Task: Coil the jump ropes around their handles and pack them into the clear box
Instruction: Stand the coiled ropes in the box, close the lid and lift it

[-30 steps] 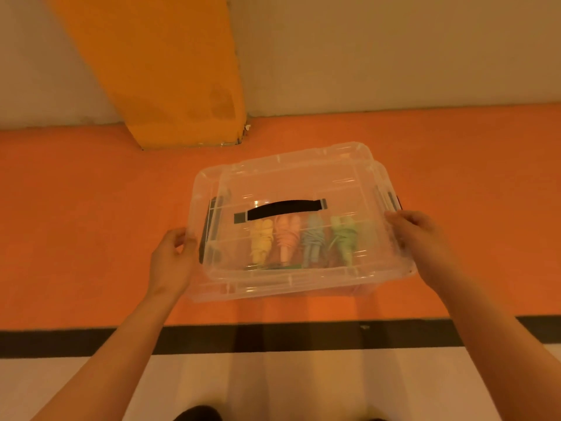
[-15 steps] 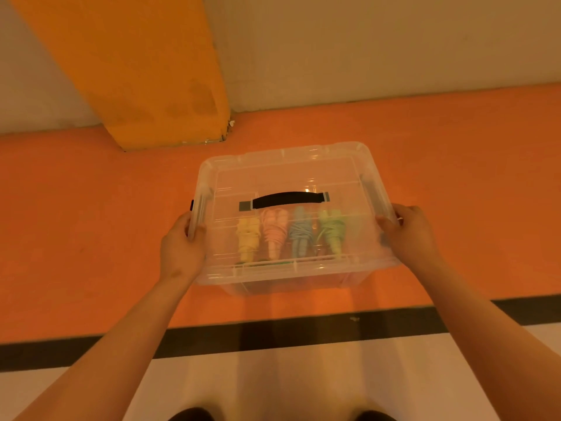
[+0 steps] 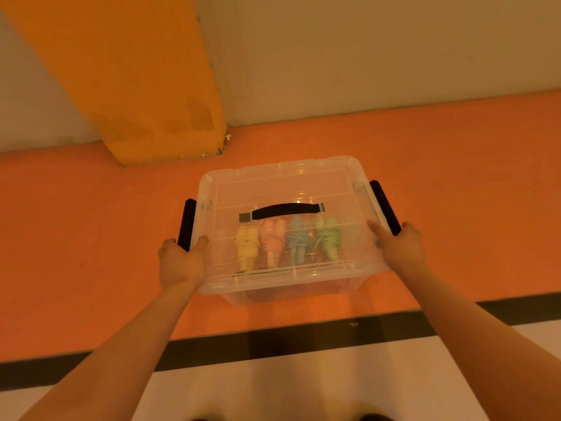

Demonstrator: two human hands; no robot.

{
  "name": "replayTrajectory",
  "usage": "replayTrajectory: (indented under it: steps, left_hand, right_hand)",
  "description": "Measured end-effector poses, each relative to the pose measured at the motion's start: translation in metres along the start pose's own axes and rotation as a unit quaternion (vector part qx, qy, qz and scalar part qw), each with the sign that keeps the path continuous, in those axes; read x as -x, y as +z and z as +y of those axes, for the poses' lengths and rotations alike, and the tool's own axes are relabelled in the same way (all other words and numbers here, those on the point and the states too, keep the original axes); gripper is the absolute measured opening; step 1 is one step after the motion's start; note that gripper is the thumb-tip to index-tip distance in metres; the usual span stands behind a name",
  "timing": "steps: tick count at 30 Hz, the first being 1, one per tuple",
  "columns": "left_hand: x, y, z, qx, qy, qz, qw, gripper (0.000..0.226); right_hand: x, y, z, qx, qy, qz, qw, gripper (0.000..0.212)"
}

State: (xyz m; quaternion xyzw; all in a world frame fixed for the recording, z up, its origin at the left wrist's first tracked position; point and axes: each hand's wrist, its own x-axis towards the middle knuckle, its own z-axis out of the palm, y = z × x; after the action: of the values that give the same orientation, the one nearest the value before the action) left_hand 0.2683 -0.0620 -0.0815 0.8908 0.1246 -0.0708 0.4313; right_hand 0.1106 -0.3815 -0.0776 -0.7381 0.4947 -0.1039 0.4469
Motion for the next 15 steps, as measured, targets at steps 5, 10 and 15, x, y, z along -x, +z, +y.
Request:
replayTrajectory:
  steps: [5,10,15]
  left_hand:
    - [0.005,-0.004,0.002,-0.008,0.044,-0.025,0.999,0.059]
    - [0.004,-0.005,0.005,-0.023,0.054,-0.064,0.996,0.042]
    - [0.006,-0.003,0.009,-0.075,0.082,-0.063,0.992,0.035]
  right_hand:
    - [0.006,-0.001,-0.003,0.071,-0.057,0.021,0.996,0.059]
    - [0.007,-0.001,-0.009,0.08,-0.045,-0.001,0.996,0.051]
    - [0.007,0.001,-0.012,0.128,-0.07,0.016,0.989,0.043]
